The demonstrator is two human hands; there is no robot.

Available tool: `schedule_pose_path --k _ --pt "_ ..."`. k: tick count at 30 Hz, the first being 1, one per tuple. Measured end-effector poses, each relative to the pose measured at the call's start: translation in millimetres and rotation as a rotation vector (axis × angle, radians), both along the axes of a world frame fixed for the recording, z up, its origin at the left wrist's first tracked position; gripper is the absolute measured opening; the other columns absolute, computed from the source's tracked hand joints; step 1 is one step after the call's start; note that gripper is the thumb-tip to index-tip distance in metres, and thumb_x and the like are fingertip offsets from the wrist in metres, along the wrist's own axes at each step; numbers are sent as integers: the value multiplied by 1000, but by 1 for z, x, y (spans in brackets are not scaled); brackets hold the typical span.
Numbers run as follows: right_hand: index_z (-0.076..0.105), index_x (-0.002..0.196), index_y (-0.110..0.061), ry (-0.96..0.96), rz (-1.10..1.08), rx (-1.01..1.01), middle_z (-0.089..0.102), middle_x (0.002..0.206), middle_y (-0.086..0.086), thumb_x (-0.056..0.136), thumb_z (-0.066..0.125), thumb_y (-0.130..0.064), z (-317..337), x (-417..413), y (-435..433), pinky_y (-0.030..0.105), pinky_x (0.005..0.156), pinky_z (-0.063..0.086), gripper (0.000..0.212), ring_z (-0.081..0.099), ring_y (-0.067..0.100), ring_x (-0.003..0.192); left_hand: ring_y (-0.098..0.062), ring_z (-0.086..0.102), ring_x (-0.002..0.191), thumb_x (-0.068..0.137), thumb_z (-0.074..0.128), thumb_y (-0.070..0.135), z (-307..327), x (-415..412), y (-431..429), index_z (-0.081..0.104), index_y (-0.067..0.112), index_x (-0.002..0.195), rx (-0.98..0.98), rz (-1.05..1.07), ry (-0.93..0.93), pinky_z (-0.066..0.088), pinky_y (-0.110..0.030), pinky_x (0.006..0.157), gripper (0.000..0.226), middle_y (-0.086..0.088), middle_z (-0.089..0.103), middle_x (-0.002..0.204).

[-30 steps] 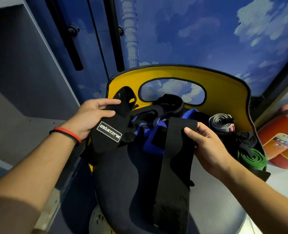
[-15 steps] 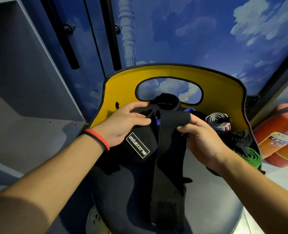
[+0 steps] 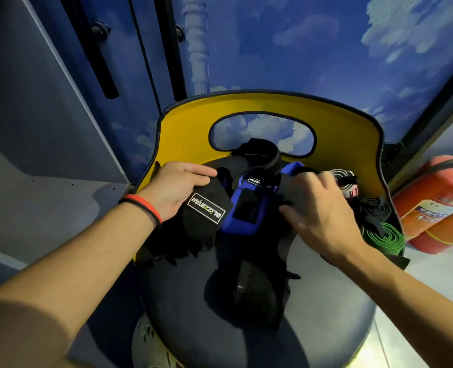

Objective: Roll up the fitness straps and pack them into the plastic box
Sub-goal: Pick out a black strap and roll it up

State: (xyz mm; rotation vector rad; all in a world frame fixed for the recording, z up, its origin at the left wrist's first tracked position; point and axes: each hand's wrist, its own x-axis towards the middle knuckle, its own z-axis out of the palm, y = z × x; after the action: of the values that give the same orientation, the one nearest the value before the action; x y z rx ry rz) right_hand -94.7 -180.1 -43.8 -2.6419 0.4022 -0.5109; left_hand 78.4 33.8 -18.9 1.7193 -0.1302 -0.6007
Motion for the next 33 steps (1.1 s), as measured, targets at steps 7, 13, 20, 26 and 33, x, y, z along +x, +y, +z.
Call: schedule_pose_path --k 7,13,20,26,33 --pt "61 133 -34 668 855 -301 55 142 -7 82 74 -54 9 0 71 39 115 34 57 47 17 133 -33 74 94 92 64 -5 -3 -8 -2 78 9 96 54 -68 23 61 -42 88 20 -17 76 100" --pt "61 122 -29 640 864 -591 62 127 -2 85 73 -42 0 1 78 43 122 14 41 52 21 128 -21 75 87 94 65 2 1 -8 1 79 15 97 8 -146 4 62 -35 83 19 -7 78 96" --pt "67 105 -22 442 659 319 72 104 -11 91 72 -7 40 21 35 22 92 49 22 65 3 99 -6 62 109 87 67 -9 6 -8 -2 72 16 123 -7 -260 -9 53 -13 81 44 3 66 124" --pt "75 111 -24 318 526 820 74 102 12 84 48 3 46 29 29 41 74 49 47 62 35 80 -14 66 111 80 66 -20 14 -4 1 54 25 143 -124 -350 68 56 -20 78 78 -2 53 138" --pt "74 100 -8 -163 209 1459 71 90 17 89 36 16 44 37 34 29 65 53 46 62 25 76 -22 68 86 67 84 13 8 -4 -3 65 15 101 -136 -140 173 56 -34 78 39 -9 73 91"
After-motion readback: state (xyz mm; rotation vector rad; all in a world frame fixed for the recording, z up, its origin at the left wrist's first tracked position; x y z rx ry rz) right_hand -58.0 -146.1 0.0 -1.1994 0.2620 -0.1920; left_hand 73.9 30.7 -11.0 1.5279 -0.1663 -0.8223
